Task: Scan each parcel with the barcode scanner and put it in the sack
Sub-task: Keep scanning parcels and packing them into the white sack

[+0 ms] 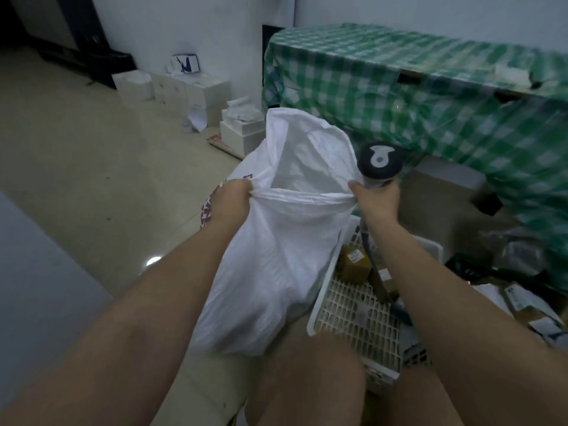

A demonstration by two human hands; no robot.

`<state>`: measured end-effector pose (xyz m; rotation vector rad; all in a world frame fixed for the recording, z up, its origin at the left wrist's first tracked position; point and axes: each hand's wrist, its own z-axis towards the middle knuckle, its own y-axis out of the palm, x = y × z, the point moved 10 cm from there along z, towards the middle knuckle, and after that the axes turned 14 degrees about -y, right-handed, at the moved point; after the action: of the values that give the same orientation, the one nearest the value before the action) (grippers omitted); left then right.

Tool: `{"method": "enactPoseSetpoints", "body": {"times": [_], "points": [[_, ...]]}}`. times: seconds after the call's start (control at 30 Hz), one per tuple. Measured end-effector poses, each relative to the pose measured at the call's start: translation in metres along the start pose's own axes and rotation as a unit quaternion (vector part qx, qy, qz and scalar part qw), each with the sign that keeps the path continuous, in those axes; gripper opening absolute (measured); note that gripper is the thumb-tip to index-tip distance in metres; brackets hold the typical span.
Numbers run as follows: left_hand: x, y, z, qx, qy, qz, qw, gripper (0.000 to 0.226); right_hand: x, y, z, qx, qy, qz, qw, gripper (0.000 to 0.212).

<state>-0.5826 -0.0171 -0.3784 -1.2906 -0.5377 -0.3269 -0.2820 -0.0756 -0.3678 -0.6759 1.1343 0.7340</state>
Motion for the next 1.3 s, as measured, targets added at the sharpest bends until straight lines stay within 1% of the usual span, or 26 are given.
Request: {"method": "enactPoseSetpoints", "body": {"times": [0.07, 0.17, 0.2, 0.27, 0.3, 0.37, 0.43, 0.47, 0.5, 0.53, 0.57, 0.63, 0.67, 0.73, 0.8, 0.83, 0.87, 0.9, 0.97, 1.03, 1.07, 1.1, 1.13, 1.2, 1.23, 1.3], "points": [[0.016, -0.012, 0.031, 0.018, -0.015, -0.055, 0.998, 0.039, -0.004, 0.010, 0.015, -0.012, 0.001, -0.001, 1.000, 0.063], [0.038, -0.023, 0.081, 0.057, -0.050, -0.122, 0.990, 0.035, -0.013, 0.025, 0.042, -0.035, -0.012, -0.011, 0.999, 0.047], [0.049, -0.026, 0.096, 0.066, -0.058, -0.147, 0.985, 0.037, -0.018, 0.030, 0.053, -0.036, -0.023, -0.011, 0.999, 0.041], [0.076, -0.036, 0.124, 0.080, -0.066, -0.221, 0.970, 0.039, -0.034, 0.031, 0.078, -0.012, -0.049, -0.009, 0.999, 0.037], [0.095, -0.045, 0.137, 0.085, -0.059, -0.267, 0.958, 0.041, -0.045, 0.029, 0.091, 0.009, -0.061, 0.004, 0.998, 0.035], [0.143, -0.075, 0.159, 0.105, -0.003, -0.352, 0.930, 0.041, -0.071, 0.020, 0.113, 0.049, -0.088, 0.054, 0.993, 0.029], [0.181, -0.109, 0.167, 0.137, 0.060, -0.396, 0.906, 0.037, -0.094, 0.005, 0.126, 0.089, -0.123, 0.103, 0.983, 0.030], [0.194, -0.118, 0.167, 0.142, 0.085, -0.401, 0.901, 0.035, -0.100, -0.002, 0.130, 0.102, -0.140, 0.110, 0.979, 0.033], [0.202, -0.121, 0.164, 0.143, 0.104, -0.395, 0.902, 0.034, -0.103, -0.007, 0.130, 0.106, -0.151, 0.106, 0.977, 0.036], [0.204, -0.117, 0.161, 0.139, 0.113, -0.373, 0.910, 0.034, -0.100, -0.009, 0.131, 0.100, -0.150, 0.087, 0.980, 0.035], [0.202, -0.103, 0.157, 0.123, 0.115, -0.337, 0.926, 0.036, -0.091, -0.007, 0.130, 0.085, -0.137, 0.060, 0.985, 0.034], [0.190, -0.059, 0.146, 0.053, 0.101, -0.235, 0.965, 0.040, -0.058, 0.000, 0.122, 0.036, -0.081, -0.009, 0.996, 0.034], [0.179, -0.037, 0.138, 0.010, 0.086, -0.195, 0.977, 0.041, -0.038, 0.001, 0.115, 0.016, -0.046, -0.046, 0.998, 0.039], [0.155, -0.006, 0.120, -0.072, 0.047, -0.154, 0.984, 0.038, -0.006, -0.005, 0.097, 0.014, 0.001, -0.083, 0.996, 0.050], [0.137, 0.008, 0.102, -0.131, 0.016, -0.145, 0.981, 0.033, 0.010, -0.015, 0.083, 0.031, 0.019, -0.092, 0.995, 0.055], [0.131, 0.011, 0.097, -0.152, -0.001, -0.146, 0.978, 0.026, 0.011, -0.020, 0.078, 0.037, 0.021, -0.095, 0.995, 0.056], [0.125, 0.009, 0.093, -0.159, -0.018, -0.150, 0.976, 0.020, 0.011, -0.025, 0.075, 0.041, 0.019, -0.096, 0.994, 0.057], [0.120, 0.004, 0.094, -0.148, -0.031, -0.155, 0.976, 0.022, 0.008, -0.030, 0.073, 0.044, 0.013, -0.095, 0.994, 0.057], [0.106, -0.019, 0.101, -0.081, -0.058, -0.154, 0.983, 0.032, -0.003, -0.040, 0.072, 0.061, -0.002, -0.081, 0.995, 0.055], [0.090, -0.042, 0.109, -0.013, -0.087, -0.154, 0.984, 0.025, -0.013, -0.052, 0.073, 0.091, -0.020, -0.057, 0.994, 0.053], [0.084, -0.046, 0.113, -0.005, -0.092, -0.138, 0.986, 0.029, -0.015, -0.057, 0.074, 0.099, -0.025, -0.053, 0.993, 0.053], [0.082, -0.041, 0.113, -0.026, -0.089, -0.096, 0.991, 0.039, -0.015, -0.060, 0.073, 0.092, -0.024, -0.057, 0.994, 0.054], [0.083, -0.033, 0.107, -0.059, -0.081, -0.029, 0.995, 0.047, -0.012, -0.061, 0.072, 0.074, -0.016, -0.067, 0.995, 0.056], [0.083, -0.011, 0.084, -0.090, -0.066, 0.100, 0.989, 0.058, -0.001, -0.060, 0.064, 0.031, 0.016, -0.100, 0.994, 0.060], [0.086, -0.003, 0.071, -0.085, -0.051, 0.133, 0.986, 0.061, 0.005, -0.061, 0.058, 0.017, 0.032, -0.108, 0.994, 0.062], [0.107, 0.009, 0.040, -0.062, 0.017, 0.136, 0.989, 0.057, 0.014, -0.062, 0.047, 0.006, 0.048, -0.079, 0.996, 0.067]]}}
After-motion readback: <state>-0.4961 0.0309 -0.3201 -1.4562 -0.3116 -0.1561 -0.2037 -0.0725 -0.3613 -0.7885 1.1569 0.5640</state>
